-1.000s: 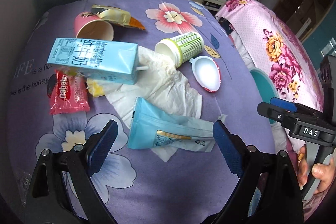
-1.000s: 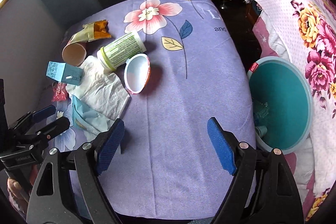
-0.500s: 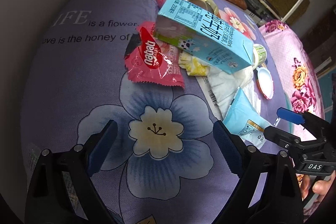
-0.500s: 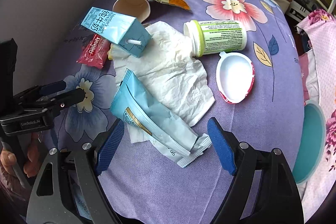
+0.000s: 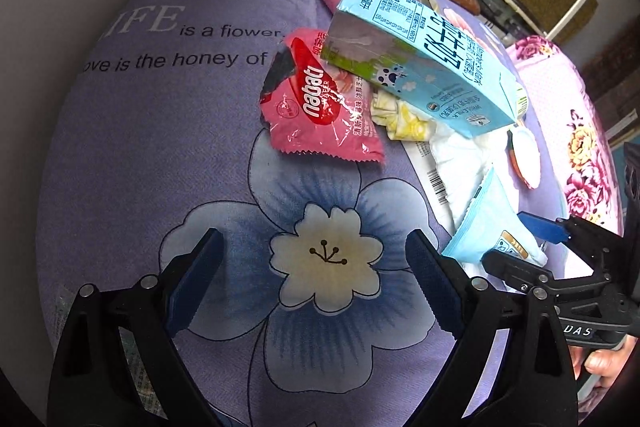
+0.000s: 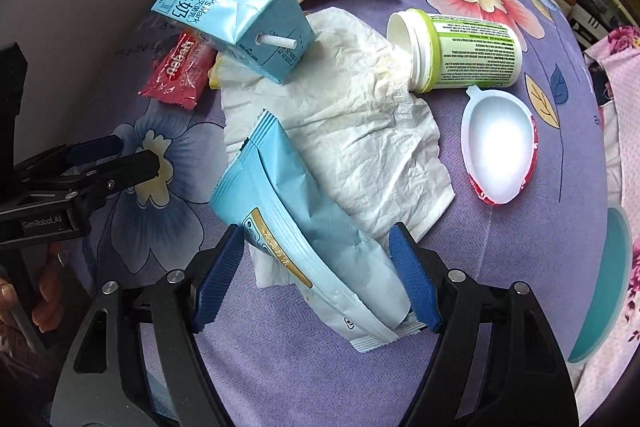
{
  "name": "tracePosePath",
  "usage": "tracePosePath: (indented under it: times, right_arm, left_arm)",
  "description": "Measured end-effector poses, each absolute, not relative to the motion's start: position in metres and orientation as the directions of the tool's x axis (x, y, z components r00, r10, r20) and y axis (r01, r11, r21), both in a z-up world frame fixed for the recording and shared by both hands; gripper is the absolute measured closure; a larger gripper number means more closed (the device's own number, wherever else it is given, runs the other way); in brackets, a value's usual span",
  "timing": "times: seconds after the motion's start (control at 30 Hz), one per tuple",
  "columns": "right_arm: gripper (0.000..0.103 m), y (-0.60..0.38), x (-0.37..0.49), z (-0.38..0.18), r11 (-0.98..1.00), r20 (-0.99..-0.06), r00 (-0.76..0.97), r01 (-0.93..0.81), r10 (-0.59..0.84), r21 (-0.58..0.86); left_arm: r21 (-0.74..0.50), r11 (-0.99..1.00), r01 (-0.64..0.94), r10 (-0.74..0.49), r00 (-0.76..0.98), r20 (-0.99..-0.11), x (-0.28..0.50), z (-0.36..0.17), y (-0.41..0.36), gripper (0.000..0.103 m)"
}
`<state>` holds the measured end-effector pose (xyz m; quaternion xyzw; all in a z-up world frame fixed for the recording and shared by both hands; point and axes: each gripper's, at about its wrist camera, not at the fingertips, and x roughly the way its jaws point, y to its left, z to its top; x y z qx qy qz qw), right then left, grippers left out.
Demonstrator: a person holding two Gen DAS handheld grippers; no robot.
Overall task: Collect trash
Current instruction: 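Grasp the light blue snack pouch with the right tool, then grasp the white tissue with the left tool while the right tool lifts the blue pouch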
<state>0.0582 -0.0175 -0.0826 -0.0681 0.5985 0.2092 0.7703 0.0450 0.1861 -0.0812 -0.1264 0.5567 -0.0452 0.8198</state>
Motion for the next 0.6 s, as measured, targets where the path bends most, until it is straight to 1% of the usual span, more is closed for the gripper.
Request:
tracePosePath:
  times: [0.07, 0.1, 0.13, 0.17, 0.2, 0.23, 0.33, 0.43, 0.6]
  right_arm:
    - [0.042, -0.016, 0.054, -0.084, 0.902, -0.949, 0.197, -0.405, 0.246, 0.149]
    - [0.05, -0.016, 0.053, -0.084, 0.9, -0.948, 0.199, -0.408, 0.249, 0.15]
    - [0.068, -0.016, 0.05, -0.083, 0.898, -0.946, 0.199, -0.412, 0.255, 0.155]
    - [0.071, -0.015, 0.047, -0.083, 0.894, -0.944, 0.192, -0.416, 0.268, 0.169]
    - [0.072, -0.015, 0.043, -0.082, 0.891, -0.94, 0.188, -0.414, 0.284, 0.186]
    - [0.077, -0.017, 0.04, -0.08, 0.889, -0.935, 0.192, -0.412, 0.297, 0.198]
    - [0.077, -0.033, 0.036, -0.071, 0.896, -0.916, 0.217, -0.374, 0.336, 0.24]
    - [0.078, -0.058, 0.039, -0.062, 0.909, -0.898, 0.258, -0.318, 0.356, 0.269]
    - [0.078, -0.102, 0.043, -0.059, 0.933, -0.892, 0.296, -0.224, 0.342, 0.283]
  left_arm:
    - [-0.251, 0.967, -0.055, -0.213, 0.374, -0.903, 0.045, -0.082, 0.18, 0.011]
    - [-0.249, 0.967, -0.051, -0.213, 0.373, -0.903, 0.045, -0.082, 0.177, 0.011]
    - [-0.25, 0.967, -0.049, -0.215, 0.372, -0.903, 0.045, -0.082, 0.175, 0.011]
    - [-0.253, 0.966, -0.049, -0.218, 0.371, -0.903, 0.046, -0.082, 0.172, 0.011]
    - [-0.256, 0.965, -0.049, -0.221, 0.369, -0.903, 0.046, -0.082, 0.169, 0.011]
    - [-0.26, 0.964, -0.051, -0.224, 0.369, -0.902, 0.046, -0.082, 0.166, 0.011]
    - [-0.263, 0.964, -0.043, -0.229, 0.372, -0.899, 0.045, -0.081, 0.154, 0.011]
    - [-0.236, 0.972, -0.001, -0.219, 0.371, -0.902, 0.046, -0.081, 0.137, 0.011]
    - [-0.177, 0.98, 0.095, -0.2, 0.375, -0.905, 0.051, -0.08, 0.099, 0.011]
